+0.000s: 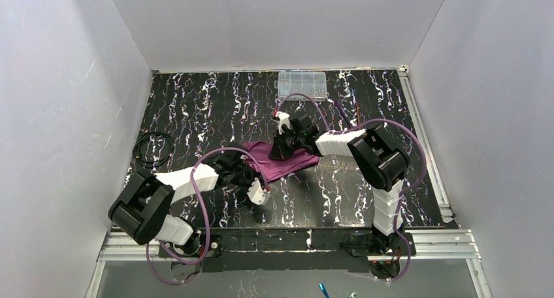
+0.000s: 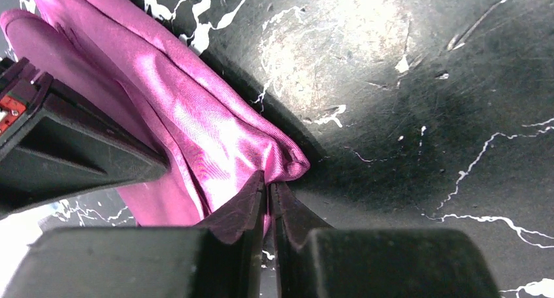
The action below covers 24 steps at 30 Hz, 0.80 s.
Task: Fold the napkin into a case and place the utensils inside
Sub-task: Pick up the 2/3-rectangle-folded napkin from the center of the board.
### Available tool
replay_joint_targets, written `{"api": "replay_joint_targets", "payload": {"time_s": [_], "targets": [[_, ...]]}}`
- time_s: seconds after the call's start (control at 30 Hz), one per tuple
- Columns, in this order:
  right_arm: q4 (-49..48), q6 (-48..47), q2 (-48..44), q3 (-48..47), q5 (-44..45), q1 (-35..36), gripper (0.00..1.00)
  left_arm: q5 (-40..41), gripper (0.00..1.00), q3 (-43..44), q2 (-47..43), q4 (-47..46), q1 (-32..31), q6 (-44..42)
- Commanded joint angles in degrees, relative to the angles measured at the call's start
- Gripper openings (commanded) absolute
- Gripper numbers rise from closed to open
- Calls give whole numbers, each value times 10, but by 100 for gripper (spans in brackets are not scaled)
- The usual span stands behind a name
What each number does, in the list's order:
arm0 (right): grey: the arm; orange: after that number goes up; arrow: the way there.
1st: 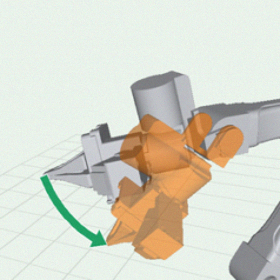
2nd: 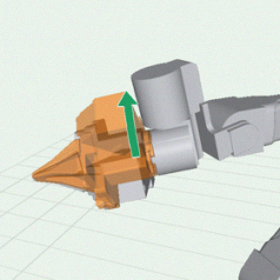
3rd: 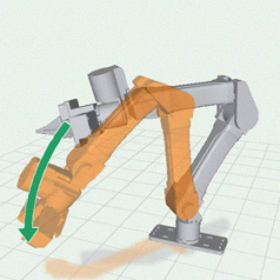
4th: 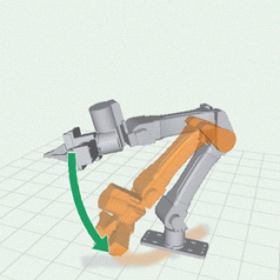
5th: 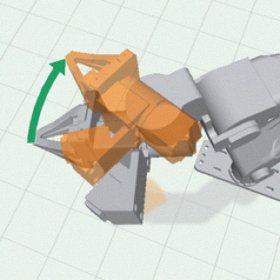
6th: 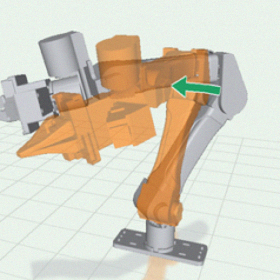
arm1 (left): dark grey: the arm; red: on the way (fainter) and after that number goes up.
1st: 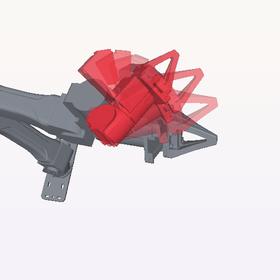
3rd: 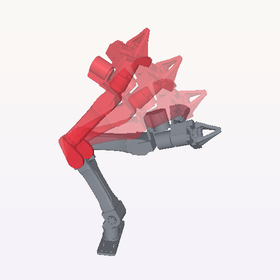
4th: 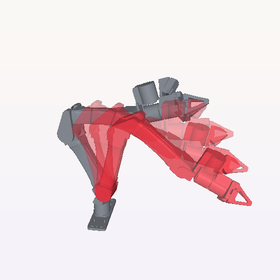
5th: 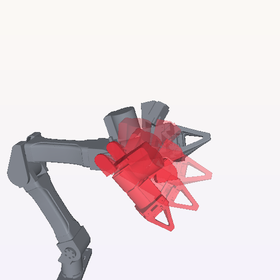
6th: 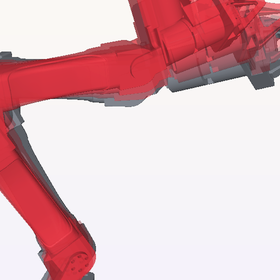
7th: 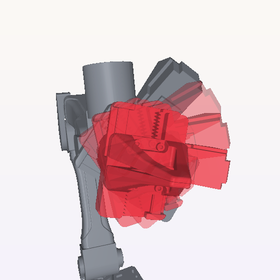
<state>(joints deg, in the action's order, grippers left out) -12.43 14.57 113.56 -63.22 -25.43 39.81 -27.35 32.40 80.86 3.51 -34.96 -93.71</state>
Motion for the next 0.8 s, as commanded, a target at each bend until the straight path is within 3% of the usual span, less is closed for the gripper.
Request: {"api": "replay_joint_targets", "payload": {"time_s": [0.0, 0.33, 0.43, 0.53, 0.63, 0.7, 0.77], "targets": [[17, -5, 0, 30, 38, 1, 1, 4, 4, 3, -14, 0, 4, 72], [-17, -18, -41, 69, 25, 1, 1, -38, 2, 71, -11, 96, 33, 208], [-76, -33, -67, 104, 9, 1, 16, -60, 2, 92, -3, 133, 42, 228], [-210, -56, -110, 175, 5, 3, 33, -74, 2, 109, 8, 163, 47, 241], [-209, -92, -129, 182, 16, 2, 38, -78, 3, 115, 19, 182, 49, 238], [-200, -104, -128, 174, 11, 2, 39, -76, 11, 107, 17, 191, 49, 207], [-200, -102, -121, 167, 5, 2, 39, -71, 31, 92, 10, 185, 49, 175]]}}
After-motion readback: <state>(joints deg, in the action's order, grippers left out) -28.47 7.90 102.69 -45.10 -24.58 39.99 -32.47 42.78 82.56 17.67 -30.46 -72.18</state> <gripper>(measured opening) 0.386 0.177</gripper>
